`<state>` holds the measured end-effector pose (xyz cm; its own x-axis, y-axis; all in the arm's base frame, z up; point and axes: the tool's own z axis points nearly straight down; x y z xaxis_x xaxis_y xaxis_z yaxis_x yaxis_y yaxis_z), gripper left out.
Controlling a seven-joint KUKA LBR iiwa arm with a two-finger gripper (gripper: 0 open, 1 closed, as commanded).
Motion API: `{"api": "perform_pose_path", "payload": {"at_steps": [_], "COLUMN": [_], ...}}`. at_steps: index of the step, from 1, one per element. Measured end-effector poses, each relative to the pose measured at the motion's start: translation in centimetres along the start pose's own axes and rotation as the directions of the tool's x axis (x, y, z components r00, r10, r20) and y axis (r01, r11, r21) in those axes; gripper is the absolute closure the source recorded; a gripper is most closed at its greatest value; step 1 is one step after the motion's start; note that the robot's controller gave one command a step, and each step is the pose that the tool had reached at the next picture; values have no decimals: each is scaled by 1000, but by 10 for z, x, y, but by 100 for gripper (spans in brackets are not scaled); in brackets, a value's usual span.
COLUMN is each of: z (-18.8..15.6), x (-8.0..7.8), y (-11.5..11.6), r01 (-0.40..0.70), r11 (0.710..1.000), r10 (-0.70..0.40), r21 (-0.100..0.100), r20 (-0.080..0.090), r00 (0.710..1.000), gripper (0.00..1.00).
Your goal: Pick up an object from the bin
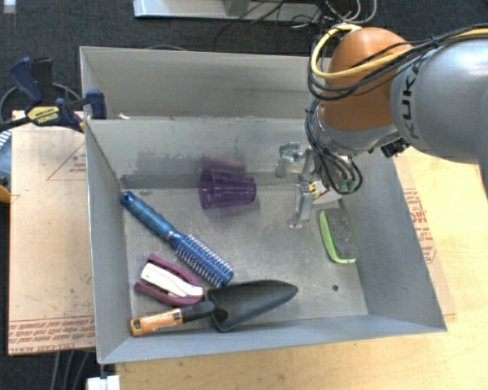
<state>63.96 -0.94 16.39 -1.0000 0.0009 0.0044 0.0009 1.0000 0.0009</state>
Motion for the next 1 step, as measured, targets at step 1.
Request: {"api": "perform_pose_path", "payload": {"at_steps": [1], "z": [-5], "x": [-1], "y": [0], "r01": [0], "r11": [1000], "r10": [0], "r21": [0], "r20": [7], "r00": [1000], "gripper": [0]}}
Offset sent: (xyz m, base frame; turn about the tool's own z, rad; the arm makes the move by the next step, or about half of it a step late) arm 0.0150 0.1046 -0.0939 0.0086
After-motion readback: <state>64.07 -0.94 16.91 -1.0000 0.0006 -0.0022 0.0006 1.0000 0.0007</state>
